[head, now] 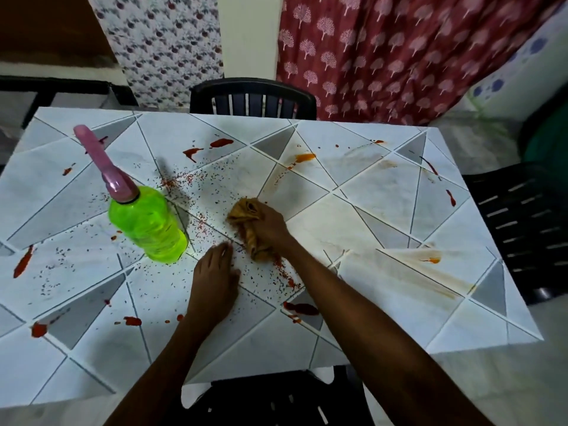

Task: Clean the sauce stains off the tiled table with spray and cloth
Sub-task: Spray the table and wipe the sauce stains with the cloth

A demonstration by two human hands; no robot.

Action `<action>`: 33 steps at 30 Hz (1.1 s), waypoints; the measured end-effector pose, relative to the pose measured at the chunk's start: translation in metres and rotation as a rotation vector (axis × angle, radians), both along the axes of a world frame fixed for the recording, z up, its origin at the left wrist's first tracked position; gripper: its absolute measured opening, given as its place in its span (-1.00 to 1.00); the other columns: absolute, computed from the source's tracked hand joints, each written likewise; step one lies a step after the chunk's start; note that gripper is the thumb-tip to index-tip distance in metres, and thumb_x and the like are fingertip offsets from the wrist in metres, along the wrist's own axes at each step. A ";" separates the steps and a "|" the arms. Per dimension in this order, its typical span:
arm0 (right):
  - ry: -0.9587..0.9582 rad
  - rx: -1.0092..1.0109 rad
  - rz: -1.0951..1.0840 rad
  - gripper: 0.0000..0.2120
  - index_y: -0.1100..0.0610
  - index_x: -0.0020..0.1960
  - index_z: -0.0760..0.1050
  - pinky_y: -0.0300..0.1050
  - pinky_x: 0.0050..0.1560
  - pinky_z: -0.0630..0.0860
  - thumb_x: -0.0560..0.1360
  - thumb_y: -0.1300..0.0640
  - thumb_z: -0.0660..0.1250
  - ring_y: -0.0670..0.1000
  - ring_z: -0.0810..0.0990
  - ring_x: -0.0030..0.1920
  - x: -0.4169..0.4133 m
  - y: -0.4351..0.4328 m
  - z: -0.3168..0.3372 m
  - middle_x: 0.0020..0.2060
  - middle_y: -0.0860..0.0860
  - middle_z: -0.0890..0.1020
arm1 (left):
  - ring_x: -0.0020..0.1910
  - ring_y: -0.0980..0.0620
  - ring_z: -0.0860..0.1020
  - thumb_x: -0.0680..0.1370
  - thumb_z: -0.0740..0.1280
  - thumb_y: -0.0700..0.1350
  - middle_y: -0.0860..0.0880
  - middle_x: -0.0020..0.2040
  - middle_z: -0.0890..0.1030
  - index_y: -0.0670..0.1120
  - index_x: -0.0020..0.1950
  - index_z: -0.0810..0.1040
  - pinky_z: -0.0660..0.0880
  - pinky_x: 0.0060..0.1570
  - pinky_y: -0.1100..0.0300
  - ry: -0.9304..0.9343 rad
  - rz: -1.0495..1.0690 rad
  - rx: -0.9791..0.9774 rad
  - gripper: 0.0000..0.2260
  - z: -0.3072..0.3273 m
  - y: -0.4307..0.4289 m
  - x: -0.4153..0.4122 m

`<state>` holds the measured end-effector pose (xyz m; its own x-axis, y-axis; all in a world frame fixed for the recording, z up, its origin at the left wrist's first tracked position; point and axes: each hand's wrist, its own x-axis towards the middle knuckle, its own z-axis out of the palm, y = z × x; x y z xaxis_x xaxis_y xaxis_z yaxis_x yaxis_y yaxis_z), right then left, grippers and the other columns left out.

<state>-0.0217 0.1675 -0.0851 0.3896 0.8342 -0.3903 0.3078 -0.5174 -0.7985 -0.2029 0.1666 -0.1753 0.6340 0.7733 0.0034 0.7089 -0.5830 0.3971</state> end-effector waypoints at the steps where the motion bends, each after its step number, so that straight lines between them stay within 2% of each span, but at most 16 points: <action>1: 0.014 0.010 -0.009 -0.56 0.09 0.44 0.48 -0.05 0.35 0.38 0.57 0.14 0.39 0.14 0.51 0.36 0.002 -0.007 0.006 0.36 0.13 0.57 | 0.39 -0.21 0.38 0.57 0.28 -0.05 -0.20 0.44 0.40 -0.20 0.51 0.31 0.38 0.35 -0.13 0.002 0.001 -0.014 -0.46 0.002 0.000 -0.001; 3: 0.016 -0.005 -0.074 -0.59 0.09 0.44 0.47 -0.06 0.31 0.44 0.59 0.14 0.35 0.10 0.55 0.29 0.014 -0.028 0.013 0.32 0.10 0.59 | 0.37 -0.22 0.40 0.55 0.23 0.02 -0.22 0.43 0.41 -0.22 0.49 0.33 0.40 0.34 -0.13 0.013 0.005 -0.035 -0.44 0.006 0.000 -0.001; 6: 0.055 0.043 -0.224 -0.59 0.05 0.38 0.52 -0.01 0.25 0.54 0.55 0.28 0.33 0.07 0.63 0.20 0.036 -0.082 0.026 0.23 0.04 0.65 | 0.37 -0.22 0.40 0.52 0.25 0.07 -0.23 0.42 0.42 -0.25 0.47 0.35 0.41 0.33 -0.12 0.013 -0.008 -0.057 -0.40 0.013 -0.008 -0.002; 9: 0.077 0.052 -0.400 -0.60 -0.03 0.17 0.56 -0.21 -0.02 0.58 0.52 0.41 0.28 -0.04 0.66 -0.08 0.056 -0.152 0.041 -0.05 -0.08 0.68 | 0.39 -0.23 0.40 0.53 0.21 0.11 -0.23 0.43 0.40 -0.23 0.47 0.36 0.41 0.33 -0.13 0.016 -0.063 -0.055 -0.39 0.015 -0.018 -0.008; 10: 0.082 0.042 -0.448 -0.59 -0.01 0.17 0.57 -0.25 -0.08 0.58 0.52 0.43 0.28 -0.06 0.65 -0.12 0.064 -0.176 0.047 -0.08 -0.08 0.68 | 0.39 -0.23 0.39 0.53 0.19 0.13 -0.22 0.44 0.39 -0.23 0.48 0.35 0.40 0.34 -0.13 0.025 -0.088 -0.050 -0.38 0.014 -0.021 -0.011; 13: 0.001 -0.072 -0.553 -0.56 0.00 0.32 0.58 -0.11 0.09 0.58 0.52 0.34 0.30 0.02 0.68 0.04 0.085 -0.232 0.039 0.08 0.01 0.71 | 0.42 -0.24 0.35 0.55 0.16 0.19 -0.21 0.47 0.37 -0.21 0.50 0.32 0.37 0.36 -0.15 0.068 -0.132 -0.042 -0.36 0.009 -0.032 -0.022; 16: -0.031 -0.212 -0.645 -0.61 -0.07 0.35 0.56 0.08 0.26 0.55 0.53 0.11 0.34 0.14 0.65 0.15 0.088 -0.261 0.010 0.14 0.06 0.70 | 0.45 -0.22 0.32 0.54 0.17 0.22 -0.17 0.50 0.33 -0.18 0.51 0.30 0.35 0.38 -0.14 0.096 -0.155 -0.044 -0.33 0.004 -0.041 -0.033; 19: -0.024 -0.274 -0.632 -0.55 -0.11 0.29 0.55 0.17 0.23 0.57 0.41 -0.12 0.31 0.19 0.66 0.12 0.059 -0.258 -0.015 0.09 0.06 0.71 | 0.49 -0.21 0.27 0.55 0.17 0.23 -0.14 0.53 0.30 -0.16 0.53 0.28 0.31 0.42 -0.13 0.096 -0.133 -0.051 -0.33 0.002 -0.049 -0.046; 21: 0.004 -0.282 -0.594 -0.60 -0.14 0.26 0.54 0.14 0.20 0.58 0.43 -0.12 0.28 0.17 0.67 0.08 0.029 -0.236 -0.027 0.05 0.03 0.71 | 0.50 -0.21 0.25 0.55 0.14 0.24 -0.13 0.54 0.28 -0.15 0.54 0.27 0.28 0.44 -0.13 0.098 -0.109 -0.054 -0.33 0.002 -0.053 -0.054; 24: 0.057 -0.183 -0.559 -0.67 -0.14 0.21 0.54 0.13 0.10 0.62 0.47 -0.15 0.25 0.15 0.70 -0.02 -0.017 -0.186 -0.025 0.02 0.02 0.72 | 0.48 -0.22 0.28 0.55 0.12 0.24 -0.15 0.54 0.29 -0.16 0.54 0.28 0.30 0.41 -0.12 0.103 -0.098 -0.029 -0.33 0.001 -0.052 -0.065; 26: 0.087 -0.138 -0.543 -0.78 -0.06 0.21 0.53 -0.12 -0.16 0.62 0.59 0.02 0.25 0.00 0.71 -0.23 -0.041 -0.150 -0.024 -0.11 0.02 0.72 | 0.48 -0.22 0.29 0.55 0.13 0.23 -0.15 0.53 0.30 -0.16 0.53 0.29 0.31 0.40 -0.12 0.124 -0.100 -0.012 -0.34 0.000 -0.048 -0.073; 27: 0.089 -0.105 -0.532 -0.79 -0.05 0.22 0.51 -0.23 -0.32 0.56 0.61 0.10 0.24 -0.09 0.68 -0.34 -0.051 -0.131 -0.022 -0.16 0.00 0.70 | 0.48 -0.22 0.29 0.55 0.13 0.23 -0.14 0.53 0.31 -0.16 0.52 0.30 0.32 0.39 -0.13 0.139 -0.100 -0.002 -0.34 0.000 -0.046 -0.076; 28: 0.086 -0.070 -0.511 -0.77 -0.06 0.24 0.47 -0.29 -0.37 0.50 0.61 0.14 0.24 -0.15 0.66 -0.37 -0.059 -0.113 -0.020 -0.18 -0.01 0.69 | 0.47 -0.22 0.30 0.55 0.13 0.22 -0.14 0.52 0.32 -0.16 0.51 0.31 0.33 0.38 -0.13 0.155 -0.095 0.007 -0.35 -0.001 -0.043 -0.078; 29: 0.102 -0.051 -0.482 -0.72 -0.08 0.27 0.44 -0.26 -0.32 0.50 0.59 0.15 0.26 -0.11 0.68 -0.29 -0.068 -0.096 -0.017 -0.15 -0.02 0.68 | 0.47 -0.23 0.31 0.55 0.13 0.22 -0.14 0.51 0.33 -0.16 0.51 0.31 0.35 0.36 -0.14 0.171 -0.086 0.016 -0.36 -0.001 -0.041 -0.081; 31: 0.160 -0.038 -0.428 -0.60 -0.08 0.38 0.40 -0.10 -0.06 0.56 0.57 0.14 0.29 0.04 0.67 -0.06 -0.080 -0.069 -0.018 -0.04 -0.02 0.65 | 0.46 -0.23 0.32 0.55 0.14 0.20 -0.15 0.50 0.36 -0.16 0.50 0.33 0.37 0.34 -0.15 0.195 -0.083 0.023 -0.38 -0.002 -0.037 -0.085; 33: 0.260 -0.043 -0.391 -0.49 -0.04 0.46 0.40 0.03 0.13 0.59 0.53 0.19 0.31 0.10 0.64 0.06 -0.085 -0.053 -0.017 0.09 0.04 0.66 | 0.45 -0.24 0.34 0.56 0.14 0.17 -0.16 0.49 0.37 -0.16 0.48 0.35 0.37 0.33 -0.14 0.200 -0.091 0.033 -0.41 -0.002 -0.032 -0.088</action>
<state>-0.1065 0.1146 -0.1021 0.5556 0.6253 -0.5480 -0.1244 -0.5891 -0.7984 -0.2904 0.1341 -0.1769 0.6917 0.7146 -0.1047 0.7155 -0.6584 0.2336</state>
